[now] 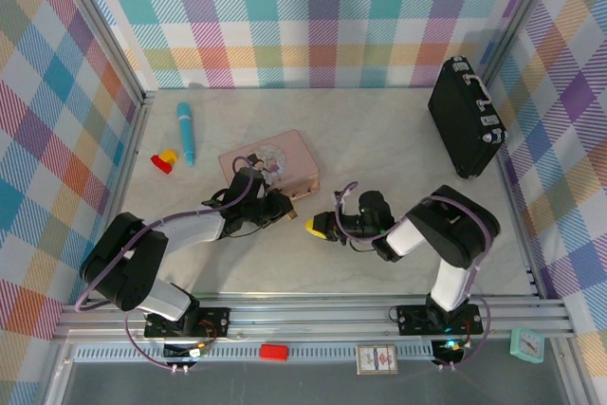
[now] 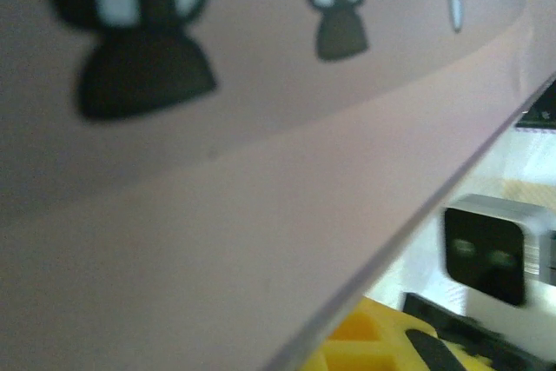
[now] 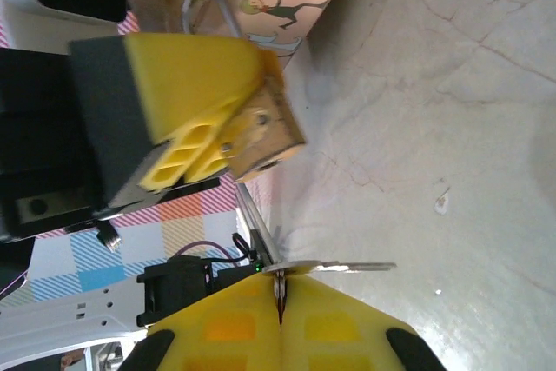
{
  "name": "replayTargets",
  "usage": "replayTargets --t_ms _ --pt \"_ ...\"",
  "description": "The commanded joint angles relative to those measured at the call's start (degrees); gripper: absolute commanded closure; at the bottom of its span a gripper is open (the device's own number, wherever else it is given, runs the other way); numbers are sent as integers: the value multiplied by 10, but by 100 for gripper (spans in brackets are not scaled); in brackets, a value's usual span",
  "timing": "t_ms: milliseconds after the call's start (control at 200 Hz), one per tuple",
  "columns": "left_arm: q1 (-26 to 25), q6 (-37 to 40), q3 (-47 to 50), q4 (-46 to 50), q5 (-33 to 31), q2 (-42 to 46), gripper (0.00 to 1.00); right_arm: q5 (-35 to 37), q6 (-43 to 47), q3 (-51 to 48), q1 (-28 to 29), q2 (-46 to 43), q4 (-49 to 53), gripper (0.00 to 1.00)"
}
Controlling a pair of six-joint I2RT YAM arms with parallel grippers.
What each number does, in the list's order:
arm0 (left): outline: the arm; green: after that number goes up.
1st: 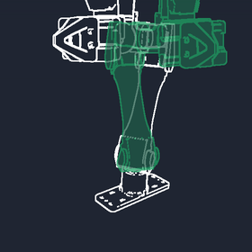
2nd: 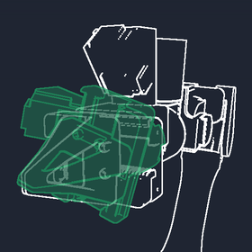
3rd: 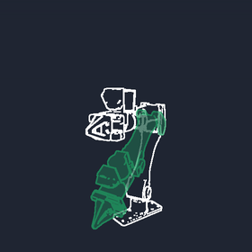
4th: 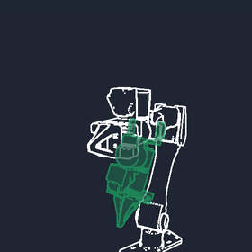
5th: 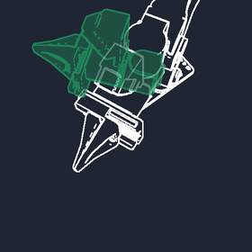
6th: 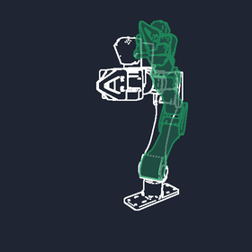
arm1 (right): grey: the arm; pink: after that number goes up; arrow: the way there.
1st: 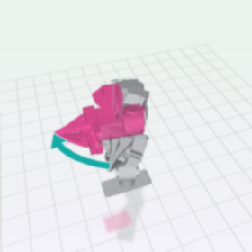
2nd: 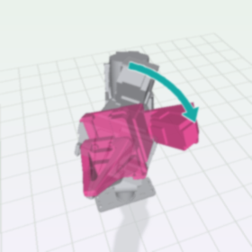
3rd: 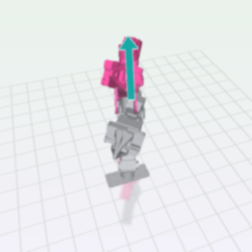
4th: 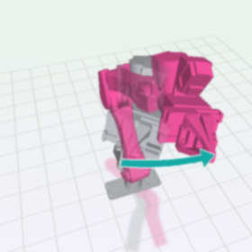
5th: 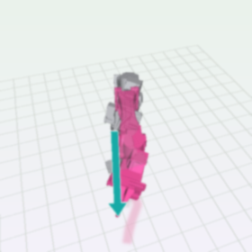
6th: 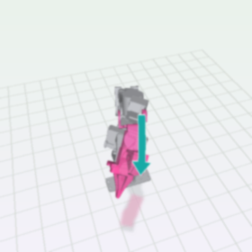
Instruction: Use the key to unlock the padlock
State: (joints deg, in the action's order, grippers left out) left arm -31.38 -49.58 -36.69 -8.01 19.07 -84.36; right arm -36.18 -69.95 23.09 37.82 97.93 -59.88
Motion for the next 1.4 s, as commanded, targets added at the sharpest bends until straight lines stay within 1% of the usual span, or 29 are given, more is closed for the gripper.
replayTargets --t_ms 0,55,105,150,270,380,450,510,615,725,785,845,915,1045,1065,1145,1220,1295,1395 --pt "-4 41 -26 25 -40 1 100 7 93 19 -3 -59 172 100" --pt "-9 54 -26 31 -60 -6 100 14 121 29 -3 -86 227 100" --pt "-12 61 -25 30 -71 -13 100 21 151 43 -3 -110 301 100" --pt "-16 68 -25 28 -81 -20 98 28 177 55 -3 -130 353 100" --pt "-29 79 -22 30 -110 -28 85 63 252 89 -2 -182 493 100" --pt "-36 76 -13 20 -117 -24 73 82 308 118 -1 -218 581 100" --pt "-38 66 -3 12 -120 -13 62 85 336 136 0 -235 628 100" --pt "-39 55 6 15 -124 3 57 93 365 160 4 -244 674 100" --pt "-39 28 21 32 -122 42 51 118 425 206 19 -256 762 100" --pt "-40 -20 50 41 -107 115 46 155 502 256 42 -274 844 100" --pt "-41 -48 62 60 -107 162 44 163 545 279 53 -282 875 100" --pt "-43 -74 72 74 -107 209 42 169 589 296 65 -293 889 100" --pt "-45 -109 83 79 -104 265 41 186 649 310 96 -306 895 100" --pt "-61 -155 84 84 -119 352 40 226 749 305 170 -325 848 100" --pt "-65 -156 80 86 -121 364 40 231 776 299 180 -327 836 100" --pt "-73 -149 60 116 -131 395 40 248 821 280 202 -332 780 100" --pt "-75 -136 40 147 -133 410 40 268 857 268 209 -330 743 100" --pt "-77 -132 38 146 -130 422 40 298 894 256 218 -330 706 100" --pt "-83 -132 43 134 -129 428 41 311 931 234 221 -332 655 100"
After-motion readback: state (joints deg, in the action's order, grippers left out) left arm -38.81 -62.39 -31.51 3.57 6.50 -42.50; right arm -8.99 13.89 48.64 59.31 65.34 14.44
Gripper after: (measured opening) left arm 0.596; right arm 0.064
